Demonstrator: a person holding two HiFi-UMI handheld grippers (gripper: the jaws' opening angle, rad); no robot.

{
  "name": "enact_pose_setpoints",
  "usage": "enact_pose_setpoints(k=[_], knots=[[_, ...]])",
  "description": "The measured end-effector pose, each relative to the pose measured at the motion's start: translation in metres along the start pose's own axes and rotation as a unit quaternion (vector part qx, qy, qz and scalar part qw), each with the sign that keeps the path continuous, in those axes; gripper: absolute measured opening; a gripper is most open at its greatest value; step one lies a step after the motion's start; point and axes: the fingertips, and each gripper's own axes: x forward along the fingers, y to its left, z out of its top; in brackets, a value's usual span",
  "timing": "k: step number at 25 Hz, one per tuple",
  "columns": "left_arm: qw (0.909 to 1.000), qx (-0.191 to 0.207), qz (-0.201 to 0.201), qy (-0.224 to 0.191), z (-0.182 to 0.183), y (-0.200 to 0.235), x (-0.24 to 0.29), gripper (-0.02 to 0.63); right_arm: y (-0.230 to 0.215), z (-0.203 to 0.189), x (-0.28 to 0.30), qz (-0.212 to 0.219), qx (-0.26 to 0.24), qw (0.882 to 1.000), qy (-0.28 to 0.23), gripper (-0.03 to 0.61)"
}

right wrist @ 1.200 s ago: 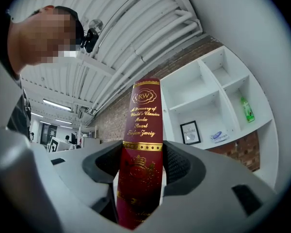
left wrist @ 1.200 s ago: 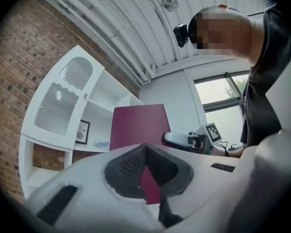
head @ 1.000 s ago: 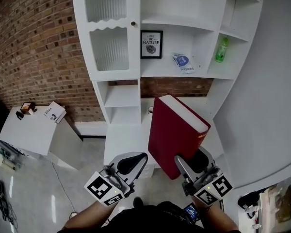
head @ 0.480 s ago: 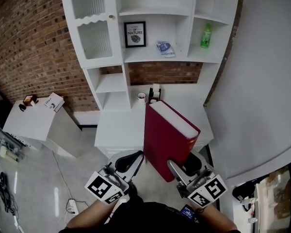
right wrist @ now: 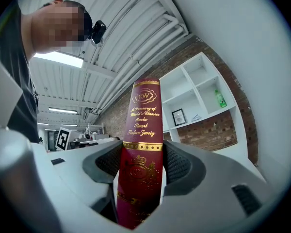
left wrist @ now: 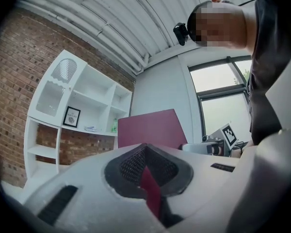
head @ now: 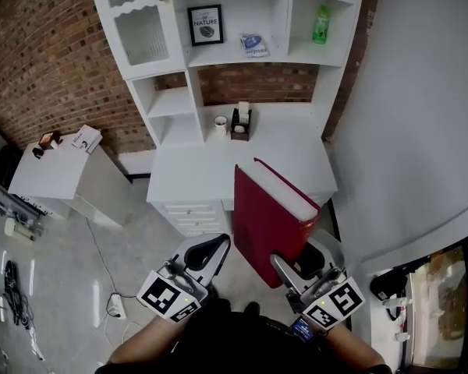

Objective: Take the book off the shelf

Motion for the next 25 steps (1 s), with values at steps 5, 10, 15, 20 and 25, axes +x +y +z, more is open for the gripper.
enact_pose_setpoints(k=[5,10,15,20,25], knots=[[0.9999,-0.008,0.001,0.011,-0.012,-0.011,-0.010,0.005,0.004,-0.006,-0.011,-0.006,-0.002,1.000,0.000,0.242],[0.9997,-0.015,0.004,0.019,-0.021,-0.014,-0.012,0.005,0.007,-0.007,-0.016,-0.007,0.000,1.000,-0.002,0.242],[0.9994,-0.026,0.007,0.022,-0.028,-0.013,-0.013,0.005,0.004,-0.010,-0.013,-0.007,0.003,1.000,0.004,0.242],[0.9994,-0.028,0.007,0.020,-0.025,-0.011,-0.014,0.005,0.005,-0.007,-0.010,-0.005,-0.001,1.000,0.005,0.242],[0.9994,-0.026,0.007,0.021,-0.028,-0.011,-0.015,0.005,0.003,-0.009,-0.013,-0.007,-0.001,1.000,0.006,0.242]])
